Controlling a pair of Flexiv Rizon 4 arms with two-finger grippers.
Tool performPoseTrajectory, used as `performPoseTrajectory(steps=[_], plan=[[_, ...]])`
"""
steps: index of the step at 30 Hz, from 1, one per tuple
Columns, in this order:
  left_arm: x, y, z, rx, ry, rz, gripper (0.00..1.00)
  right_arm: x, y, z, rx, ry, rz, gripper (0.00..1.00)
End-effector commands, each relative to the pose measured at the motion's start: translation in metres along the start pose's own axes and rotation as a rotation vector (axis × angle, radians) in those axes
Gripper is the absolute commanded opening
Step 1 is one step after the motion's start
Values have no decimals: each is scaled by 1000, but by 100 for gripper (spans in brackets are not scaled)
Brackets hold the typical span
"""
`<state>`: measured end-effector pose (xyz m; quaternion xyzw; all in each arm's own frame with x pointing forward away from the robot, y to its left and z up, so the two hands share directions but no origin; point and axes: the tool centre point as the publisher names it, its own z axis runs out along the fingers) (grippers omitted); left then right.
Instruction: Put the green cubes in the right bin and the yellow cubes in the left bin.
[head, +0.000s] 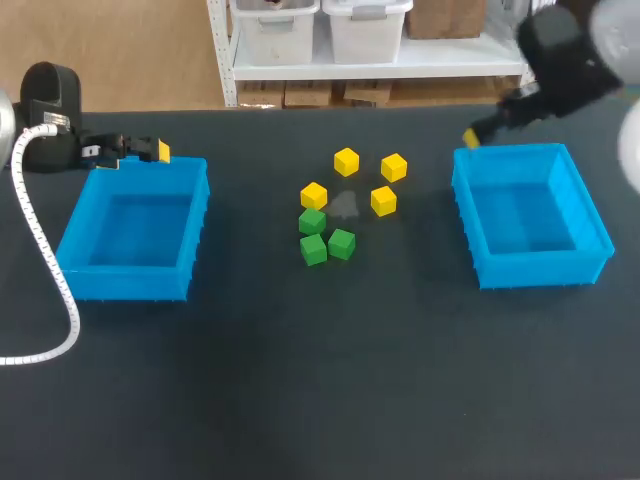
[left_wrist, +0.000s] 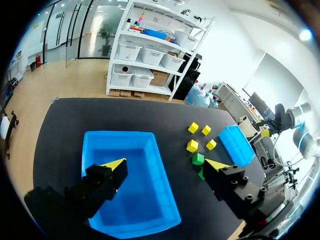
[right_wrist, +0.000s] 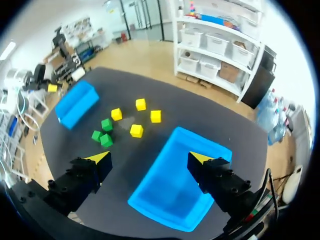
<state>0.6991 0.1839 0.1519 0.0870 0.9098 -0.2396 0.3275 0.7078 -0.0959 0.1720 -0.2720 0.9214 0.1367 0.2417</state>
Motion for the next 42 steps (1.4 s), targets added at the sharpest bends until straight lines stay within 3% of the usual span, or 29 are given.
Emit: performPoseTrajectory(steps=[1,11,19,25,33,42], plan=[[1,1,0,6,-4,1,100,-11,24,15,67,81,-28,100],[1,1,0,6,-4,1,100,-8,82,56,3,174,-169,100],[1,1,0,6,-4,1,100,12,108,89,-81,304,-361,100],[1,1,0,6,-4,1,100,15,122,111,-105,359,-447,100],[1,1,0,6,-4,1,100,17,128,142,-83,399,-472,100],[1,1,0,6,-4,1,100,39,116,163,-62,456,-412,100]])
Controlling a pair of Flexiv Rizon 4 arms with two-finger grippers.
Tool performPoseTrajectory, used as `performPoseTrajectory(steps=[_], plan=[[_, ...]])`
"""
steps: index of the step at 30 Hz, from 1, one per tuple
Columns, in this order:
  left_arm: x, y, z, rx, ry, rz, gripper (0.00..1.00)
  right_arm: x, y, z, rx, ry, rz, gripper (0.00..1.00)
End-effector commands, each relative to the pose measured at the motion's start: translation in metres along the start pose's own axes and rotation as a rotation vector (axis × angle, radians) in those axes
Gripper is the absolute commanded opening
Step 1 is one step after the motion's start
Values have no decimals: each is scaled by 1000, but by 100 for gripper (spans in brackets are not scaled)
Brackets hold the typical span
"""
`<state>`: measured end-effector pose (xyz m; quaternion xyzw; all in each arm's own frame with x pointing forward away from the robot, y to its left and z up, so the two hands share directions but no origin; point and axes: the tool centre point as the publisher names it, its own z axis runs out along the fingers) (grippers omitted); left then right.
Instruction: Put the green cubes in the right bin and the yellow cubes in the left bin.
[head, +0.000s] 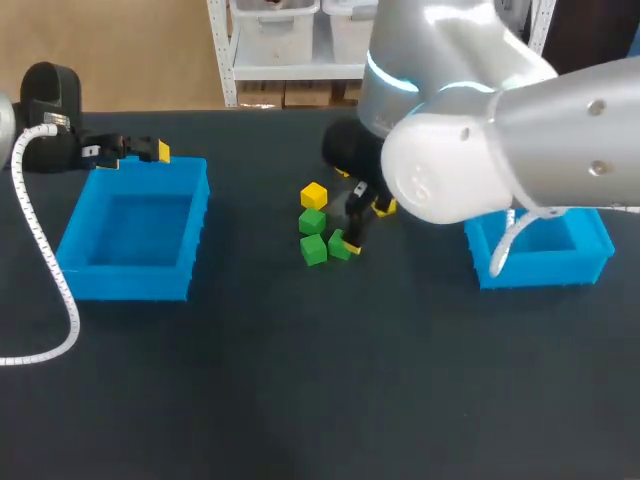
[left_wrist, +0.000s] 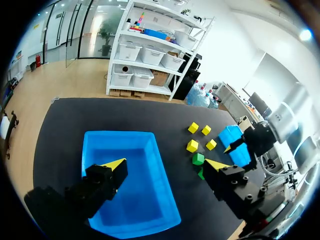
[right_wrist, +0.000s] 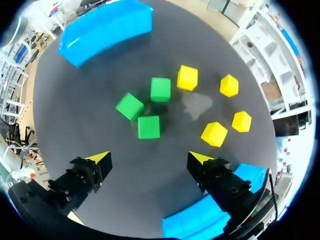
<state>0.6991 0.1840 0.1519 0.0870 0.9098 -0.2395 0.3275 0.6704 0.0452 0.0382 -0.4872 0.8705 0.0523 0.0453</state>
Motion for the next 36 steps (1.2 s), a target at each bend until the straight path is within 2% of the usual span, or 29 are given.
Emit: performPoseTrajectory(steps=[1,11,20,35,36], plan=[[1,1,0,6,-4,1,100,2,-5,13,7,12,19,100],[1,1,0,6,-4,1,100,-3,-10,31,27,42,22,100],[1,1,0,6,-4,1,100,-15,-12,37,41,51,18,100],[1,1,0,6,-4,1,100,-25,-13,51,70,73,28,100],[1,1,0,6,-4,1,100,-26,-12,52,73,72,25,93]])
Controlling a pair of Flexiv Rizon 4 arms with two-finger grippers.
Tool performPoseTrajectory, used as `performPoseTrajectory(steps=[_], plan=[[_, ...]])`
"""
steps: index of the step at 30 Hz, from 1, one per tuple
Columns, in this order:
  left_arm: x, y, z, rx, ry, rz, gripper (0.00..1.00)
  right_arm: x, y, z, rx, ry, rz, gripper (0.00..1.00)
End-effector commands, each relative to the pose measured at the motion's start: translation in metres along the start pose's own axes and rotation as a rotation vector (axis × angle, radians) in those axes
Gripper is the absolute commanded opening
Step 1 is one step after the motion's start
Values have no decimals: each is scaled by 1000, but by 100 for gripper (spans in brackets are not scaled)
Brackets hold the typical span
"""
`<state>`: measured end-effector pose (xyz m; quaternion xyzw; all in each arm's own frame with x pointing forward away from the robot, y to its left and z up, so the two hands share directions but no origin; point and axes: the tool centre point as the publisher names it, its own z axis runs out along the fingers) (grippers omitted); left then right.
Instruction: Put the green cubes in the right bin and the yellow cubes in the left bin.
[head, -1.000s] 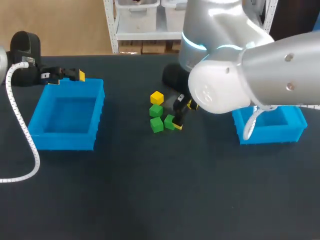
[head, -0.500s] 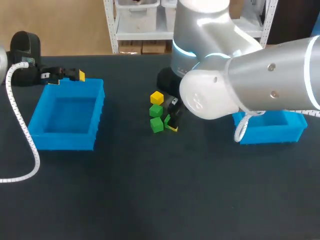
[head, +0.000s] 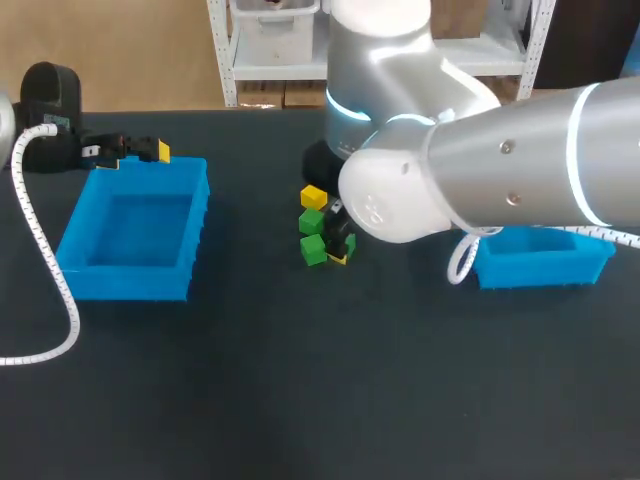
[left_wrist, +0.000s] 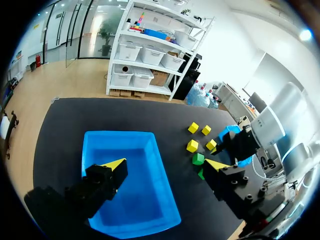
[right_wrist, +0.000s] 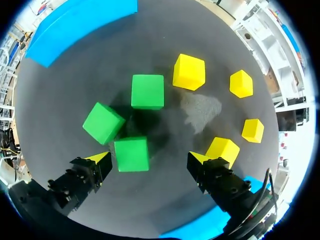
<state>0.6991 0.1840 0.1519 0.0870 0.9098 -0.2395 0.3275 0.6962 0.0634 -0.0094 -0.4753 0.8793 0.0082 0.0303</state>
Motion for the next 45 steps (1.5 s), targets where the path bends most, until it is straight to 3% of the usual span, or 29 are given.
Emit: performPoseTrajectory(steps=[1,2,4,14,20,26,32,39,45], plan=[[1,1,0,6,-4,1,100,-4,3,1,12,5,-5,42],[1,1,0,6,-4,1,100,-5,4,2,13,7,-6,24],[1,1,0,6,-4,1,100,-5,5,2,15,14,-12,0],[1,1,0,6,-4,1,100,4,3,-1,17,21,1,0],[1,1,0,6,-4,1,100,19,-22,-44,66,-68,88,0],[1,1,0,6,-4,1,100,54,-62,-105,141,-199,264,0],[1,1,0,6,-4,1,100,94,-94,-141,208,-259,423,0],[1,1,0,6,-4,1,100,146,-119,-136,232,-226,577,0],[1,1,0,6,-4,1,100,173,-127,-117,215,-191,666,0]])
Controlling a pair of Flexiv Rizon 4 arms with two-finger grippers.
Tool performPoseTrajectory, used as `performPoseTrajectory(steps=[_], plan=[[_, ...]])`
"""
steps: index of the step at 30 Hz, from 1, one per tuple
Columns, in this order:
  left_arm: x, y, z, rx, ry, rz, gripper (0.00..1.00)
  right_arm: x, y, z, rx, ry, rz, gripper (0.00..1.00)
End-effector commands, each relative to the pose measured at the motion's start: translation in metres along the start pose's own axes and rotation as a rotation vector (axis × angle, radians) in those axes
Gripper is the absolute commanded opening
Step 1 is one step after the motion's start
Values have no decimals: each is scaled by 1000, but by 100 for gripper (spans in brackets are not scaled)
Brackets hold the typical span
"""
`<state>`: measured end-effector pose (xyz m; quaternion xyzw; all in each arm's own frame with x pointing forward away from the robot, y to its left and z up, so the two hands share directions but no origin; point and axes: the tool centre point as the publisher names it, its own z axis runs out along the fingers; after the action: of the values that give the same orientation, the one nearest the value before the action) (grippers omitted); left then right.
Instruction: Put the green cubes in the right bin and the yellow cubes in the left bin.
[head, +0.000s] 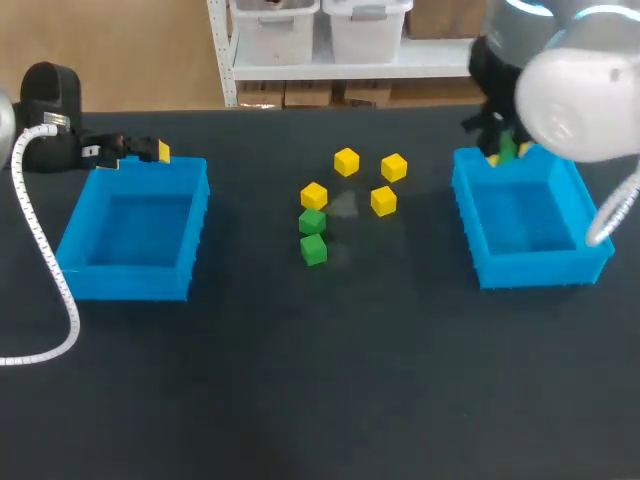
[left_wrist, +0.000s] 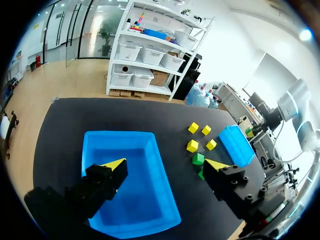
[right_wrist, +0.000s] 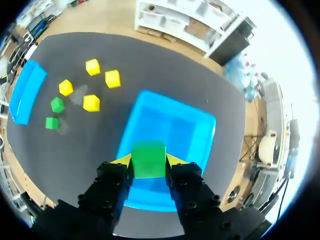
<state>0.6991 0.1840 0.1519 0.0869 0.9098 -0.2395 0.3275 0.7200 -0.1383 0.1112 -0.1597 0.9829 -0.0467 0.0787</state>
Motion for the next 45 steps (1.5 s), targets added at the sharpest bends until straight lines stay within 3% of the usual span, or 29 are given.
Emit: performPoseTrajectory(steps=[1,7,8,9,10,11,20,28,33,45], plan=[[1,1,0,6,-4,1,100,25,-12,15,-8,-154,34,0],[1,1,0,6,-4,1,100,28,-25,34,-6,-126,93,0],[1,1,0,6,-4,1,100,28,-25,34,-5,-125,94,11],[1,1,0,6,-4,1,100,28,-26,34,1,-124,97,39],[1,1,0,6,-4,1,100,28,-27,33,1,-125,99,84],[1,1,0,6,-4,1,100,27,-28,32,-1,-126,100,100],[1,1,0,6,-4,1,100,8,-2,3,-20,-181,-6,100],[1,1,0,6,-4,1,100,-31,64,-28,-62,-235,-169,100],[1,1,0,6,-4,1,100,-48,113,-33,-101,-232,-259,100],[1,1,0,6,-4,1,100,-58,212,-16,-212,-141,-343,100]])
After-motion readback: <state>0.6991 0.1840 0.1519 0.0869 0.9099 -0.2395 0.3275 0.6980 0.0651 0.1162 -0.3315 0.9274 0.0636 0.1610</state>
